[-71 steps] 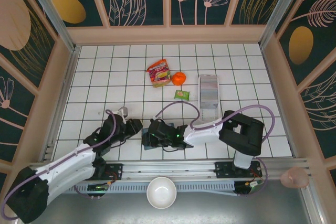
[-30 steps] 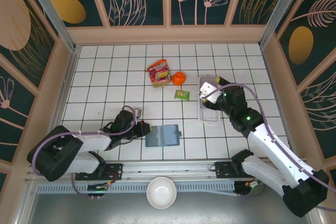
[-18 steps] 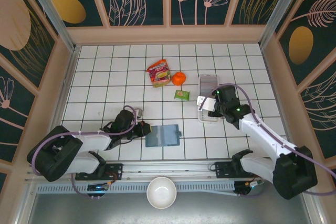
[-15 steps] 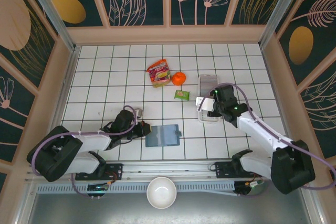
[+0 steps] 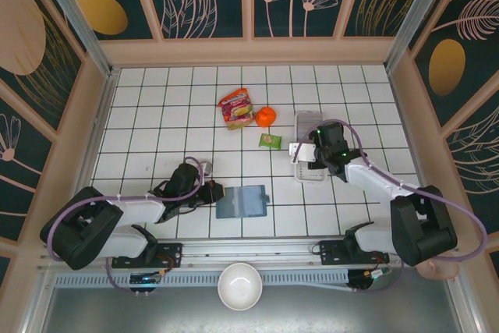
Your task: Put the credit cards into the card holder
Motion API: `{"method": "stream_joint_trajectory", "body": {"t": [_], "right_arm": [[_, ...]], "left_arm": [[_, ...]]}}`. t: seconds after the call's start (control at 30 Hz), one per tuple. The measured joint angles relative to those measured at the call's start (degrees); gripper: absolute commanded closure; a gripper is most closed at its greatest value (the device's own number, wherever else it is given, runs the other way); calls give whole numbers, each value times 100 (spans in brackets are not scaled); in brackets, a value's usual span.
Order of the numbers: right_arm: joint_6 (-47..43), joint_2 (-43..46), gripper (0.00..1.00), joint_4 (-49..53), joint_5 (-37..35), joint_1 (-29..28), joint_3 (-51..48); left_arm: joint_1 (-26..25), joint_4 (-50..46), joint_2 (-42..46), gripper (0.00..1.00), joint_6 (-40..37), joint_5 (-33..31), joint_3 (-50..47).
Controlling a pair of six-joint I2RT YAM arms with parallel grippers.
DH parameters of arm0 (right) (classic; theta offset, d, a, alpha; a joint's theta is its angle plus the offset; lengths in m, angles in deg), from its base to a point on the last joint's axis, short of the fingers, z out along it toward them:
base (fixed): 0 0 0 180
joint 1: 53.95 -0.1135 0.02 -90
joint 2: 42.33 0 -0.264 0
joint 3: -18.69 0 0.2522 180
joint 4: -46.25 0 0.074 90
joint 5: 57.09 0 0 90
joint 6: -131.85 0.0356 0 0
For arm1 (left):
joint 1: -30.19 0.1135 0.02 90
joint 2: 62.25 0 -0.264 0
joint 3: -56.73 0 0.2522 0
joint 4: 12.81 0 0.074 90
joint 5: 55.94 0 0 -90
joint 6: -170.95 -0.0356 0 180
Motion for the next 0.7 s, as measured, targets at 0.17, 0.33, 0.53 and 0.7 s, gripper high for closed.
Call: {"method": "stream_joint_trajectory", "body": {"t": [0.17,0.33,0.53,0.7], "right_arm": [[-39,-195,31,-59,0,-28,11],[-90,-420,36,-225,-11,-46,87],[-175,-568,46,-192,-52,-85,157],[-184,-573,54,-33,-50,-92,214]], "left_arm": [[0,11,-4,100,0,7,-2],[0,11,-4,100,0,24,-2],[0,42,-35,100,0,42,-2],[0,94,-72,100,0,66,-2]]}}
